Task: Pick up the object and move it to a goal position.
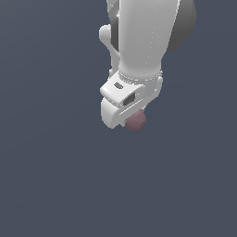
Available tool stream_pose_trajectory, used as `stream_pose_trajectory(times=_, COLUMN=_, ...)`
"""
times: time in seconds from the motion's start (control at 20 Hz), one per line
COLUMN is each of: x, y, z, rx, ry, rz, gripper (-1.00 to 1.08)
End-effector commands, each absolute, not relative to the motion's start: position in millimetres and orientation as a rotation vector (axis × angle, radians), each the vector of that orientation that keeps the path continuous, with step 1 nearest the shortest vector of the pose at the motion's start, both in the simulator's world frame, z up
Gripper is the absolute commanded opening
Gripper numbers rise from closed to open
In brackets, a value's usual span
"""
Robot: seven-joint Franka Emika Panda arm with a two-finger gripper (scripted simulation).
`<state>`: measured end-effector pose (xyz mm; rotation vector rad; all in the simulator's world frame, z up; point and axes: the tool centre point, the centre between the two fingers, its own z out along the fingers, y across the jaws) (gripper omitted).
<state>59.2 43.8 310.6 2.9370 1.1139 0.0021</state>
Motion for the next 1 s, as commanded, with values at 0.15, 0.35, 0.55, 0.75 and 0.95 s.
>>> stream_pose_trajectory(times=0.15, x=72.6, y=61.3, z=342.8, rx=2.938, ry=1.113, rz=0.001, gripper=-1.0)
stream_pose_trajectory(times=0.35, x=81.1, y=72.1, z=362.2, rx=2.938, ry=1.113, rz=0.001, gripper=-1.0)
stream_pose_trajectory(times=0.55, x=88.6, y=81.1, z=378.7, rx=2.938, ry=1.112, rz=0.0, gripper=-1.0)
stream_pose_trajectory(times=0.75, x=95.1, y=88.9, z=392.8, rx=2.938, ry=1.112, rz=0.0, gripper=-1.0)
stream_pose_trajectory(times=0.95, x=100.7, y=95.4, z=404.6, rx=2.938, ry=1.112, rz=0.0, gripper=-1.0)
